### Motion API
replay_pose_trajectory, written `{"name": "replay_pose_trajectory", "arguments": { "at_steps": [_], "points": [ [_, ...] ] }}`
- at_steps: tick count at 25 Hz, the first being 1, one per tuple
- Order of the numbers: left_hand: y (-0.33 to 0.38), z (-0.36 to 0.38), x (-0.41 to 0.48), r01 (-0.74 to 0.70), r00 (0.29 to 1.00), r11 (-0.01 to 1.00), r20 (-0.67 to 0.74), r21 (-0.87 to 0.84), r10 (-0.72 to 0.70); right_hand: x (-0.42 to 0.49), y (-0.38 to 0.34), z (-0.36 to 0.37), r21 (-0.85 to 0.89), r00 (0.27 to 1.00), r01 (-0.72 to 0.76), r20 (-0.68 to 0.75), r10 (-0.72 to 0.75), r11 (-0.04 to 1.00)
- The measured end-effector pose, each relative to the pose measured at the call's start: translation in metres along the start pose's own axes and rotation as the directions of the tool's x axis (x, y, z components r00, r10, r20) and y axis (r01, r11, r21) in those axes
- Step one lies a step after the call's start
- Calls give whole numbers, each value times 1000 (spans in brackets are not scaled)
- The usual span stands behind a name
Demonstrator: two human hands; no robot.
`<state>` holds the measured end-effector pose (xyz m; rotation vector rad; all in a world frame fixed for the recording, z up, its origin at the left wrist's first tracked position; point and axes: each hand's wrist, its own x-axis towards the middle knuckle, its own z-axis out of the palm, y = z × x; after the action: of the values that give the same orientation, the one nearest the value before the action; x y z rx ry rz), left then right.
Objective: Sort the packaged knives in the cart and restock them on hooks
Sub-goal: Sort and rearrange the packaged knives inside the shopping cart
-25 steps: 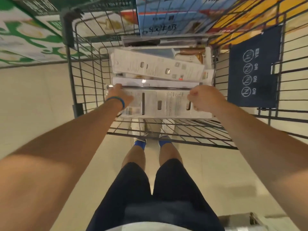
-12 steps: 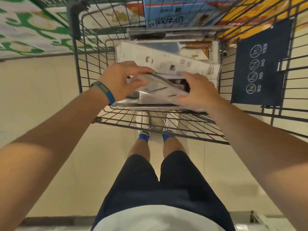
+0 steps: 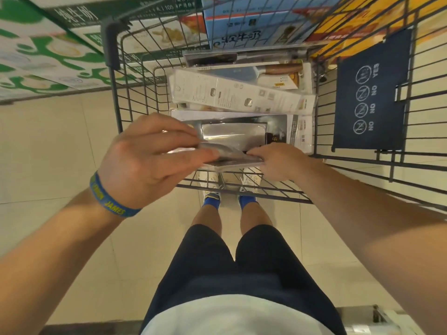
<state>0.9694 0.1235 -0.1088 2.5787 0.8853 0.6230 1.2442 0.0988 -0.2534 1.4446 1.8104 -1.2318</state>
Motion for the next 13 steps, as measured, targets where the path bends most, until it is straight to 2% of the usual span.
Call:
{"name": "replay_pose_trajectory", "arguments": {
  "at_steps": [4, 6, 9, 11, 12, 13],
  "points": [
    [-3, -18, 11, 51, 997, 998, -49, -33, -53, -27, 0, -8, -25, 962, -110, -256, 100, 994],
    [-13, -15, 12, 146, 989, 989, -26, -20, -147, -43, 3, -12, -82, 894, -199, -422, 147, 977],
    [-25, -2, 14, 309, 942, 951, 139, 2, -307, -54, 10, -16, -145, 747, -307, -649, 144, 941],
    [-37, 11, 11, 416, 854, 905, 302, 91, -423, -53, 13, -17, -165, 683, -302, -725, 92, 939],
    [-42, 19, 8, 465, 761, 866, 418, 184, -497, -49, 11, -17, -189, 684, -281, -727, 58, 941],
    [-46, 29, 6, 508, 622, 814, 534, 281, -573, -42, 6, -16, -229, 704, -266, -710, 27, 936]
  ]
}}
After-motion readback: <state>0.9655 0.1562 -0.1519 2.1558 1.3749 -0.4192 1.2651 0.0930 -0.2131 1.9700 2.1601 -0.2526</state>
